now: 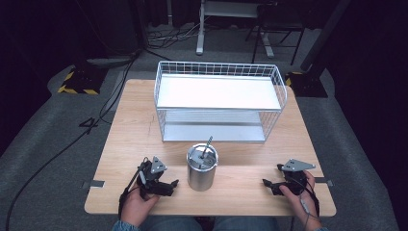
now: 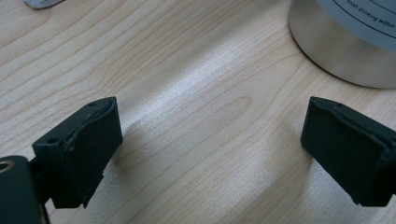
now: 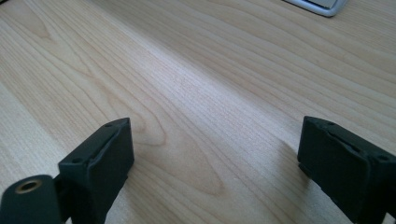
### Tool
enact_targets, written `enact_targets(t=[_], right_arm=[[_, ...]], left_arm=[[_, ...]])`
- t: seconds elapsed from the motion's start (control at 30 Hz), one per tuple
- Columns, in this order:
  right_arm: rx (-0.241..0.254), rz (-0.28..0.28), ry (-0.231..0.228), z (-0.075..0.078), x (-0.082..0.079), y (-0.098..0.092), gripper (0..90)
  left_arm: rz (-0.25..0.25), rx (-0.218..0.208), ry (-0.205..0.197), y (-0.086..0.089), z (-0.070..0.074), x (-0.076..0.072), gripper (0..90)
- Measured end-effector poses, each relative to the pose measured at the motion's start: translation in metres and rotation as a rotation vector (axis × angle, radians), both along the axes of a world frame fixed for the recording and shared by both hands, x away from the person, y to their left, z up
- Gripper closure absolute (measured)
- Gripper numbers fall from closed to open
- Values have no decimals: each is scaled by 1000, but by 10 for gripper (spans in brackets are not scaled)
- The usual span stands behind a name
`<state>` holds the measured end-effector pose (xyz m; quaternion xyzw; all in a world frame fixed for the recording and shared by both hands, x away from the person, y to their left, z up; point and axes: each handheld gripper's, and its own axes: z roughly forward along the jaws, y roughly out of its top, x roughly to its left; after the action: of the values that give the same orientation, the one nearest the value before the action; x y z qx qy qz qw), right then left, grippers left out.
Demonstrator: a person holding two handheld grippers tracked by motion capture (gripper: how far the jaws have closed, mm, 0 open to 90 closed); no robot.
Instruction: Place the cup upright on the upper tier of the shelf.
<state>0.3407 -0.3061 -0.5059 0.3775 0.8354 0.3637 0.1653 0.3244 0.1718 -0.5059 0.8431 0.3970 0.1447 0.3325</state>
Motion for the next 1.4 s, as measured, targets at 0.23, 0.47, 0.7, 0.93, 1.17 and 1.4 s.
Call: enact_targets(t=[0.23,0.47,0.7,0.93,1.17,1.4], right_arm=[[0,0,0,0,0,0,108],[0,0,0,0,0,0,108],[0,1,1,0,0,0,108],[0,3,0,0,1,0,108],[0,3,0,0,1,0,108],[0,2,0,0,1,0,108]], left_arm=[[1,13,18,2,0,-4,1],[-11,13,36,5,2,-9,3],[-1,-78,-3,8,16,-15,0],[-19,-181,-21,11,33,-22,0],[-45,-198,-88,7,47,-31,0],[-72,-274,-149,4,55,-37,0]])
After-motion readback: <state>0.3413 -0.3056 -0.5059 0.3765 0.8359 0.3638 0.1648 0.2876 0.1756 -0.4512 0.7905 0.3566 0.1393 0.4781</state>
